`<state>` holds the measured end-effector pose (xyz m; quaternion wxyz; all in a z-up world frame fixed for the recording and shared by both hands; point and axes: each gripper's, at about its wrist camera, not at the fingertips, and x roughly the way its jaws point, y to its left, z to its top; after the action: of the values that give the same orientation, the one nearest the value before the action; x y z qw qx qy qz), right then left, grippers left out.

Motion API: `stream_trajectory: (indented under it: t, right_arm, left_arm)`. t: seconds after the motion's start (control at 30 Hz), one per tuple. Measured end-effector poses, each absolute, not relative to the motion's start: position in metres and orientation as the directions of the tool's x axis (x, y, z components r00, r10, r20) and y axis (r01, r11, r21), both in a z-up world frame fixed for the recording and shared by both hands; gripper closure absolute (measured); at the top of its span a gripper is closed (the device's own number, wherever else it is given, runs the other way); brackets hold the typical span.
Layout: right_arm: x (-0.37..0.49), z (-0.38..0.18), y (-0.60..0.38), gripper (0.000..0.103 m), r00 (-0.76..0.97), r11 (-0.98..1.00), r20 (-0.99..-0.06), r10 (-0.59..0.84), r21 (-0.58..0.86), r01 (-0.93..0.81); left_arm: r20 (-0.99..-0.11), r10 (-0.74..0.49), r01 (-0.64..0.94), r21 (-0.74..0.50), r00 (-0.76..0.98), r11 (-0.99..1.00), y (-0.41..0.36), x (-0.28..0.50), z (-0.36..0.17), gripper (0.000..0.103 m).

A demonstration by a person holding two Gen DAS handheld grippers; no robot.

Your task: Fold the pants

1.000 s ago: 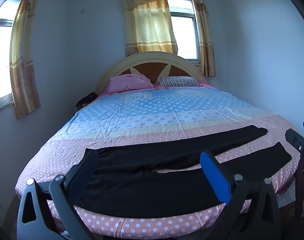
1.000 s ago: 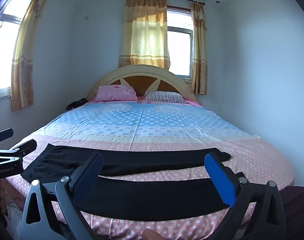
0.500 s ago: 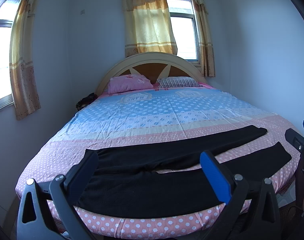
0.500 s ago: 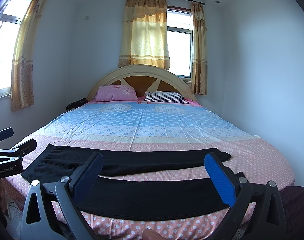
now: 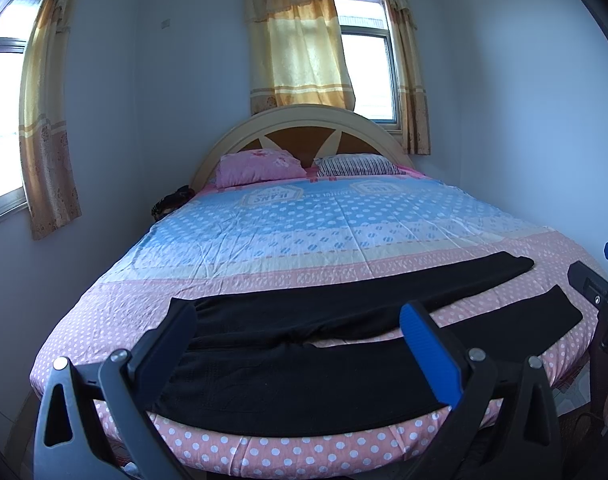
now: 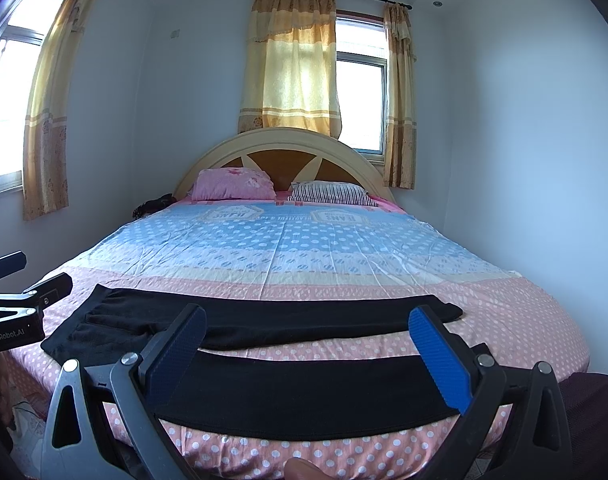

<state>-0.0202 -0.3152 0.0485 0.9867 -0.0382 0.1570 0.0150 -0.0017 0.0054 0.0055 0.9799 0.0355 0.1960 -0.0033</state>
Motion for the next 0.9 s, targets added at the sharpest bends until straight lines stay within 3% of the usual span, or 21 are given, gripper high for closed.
stream_trajectory:
  t: [0.9]
  right_arm:
    - [-0.0172,0.0421,-0.3123,0.001,0.946,0.996,-0.324,0.02,-0.077,-0.048]
  left_arm:
    - [-0.385,0.006,0.021,0.066,0.923,0.998,0.0047,-0.0018,0.0039,0.0]
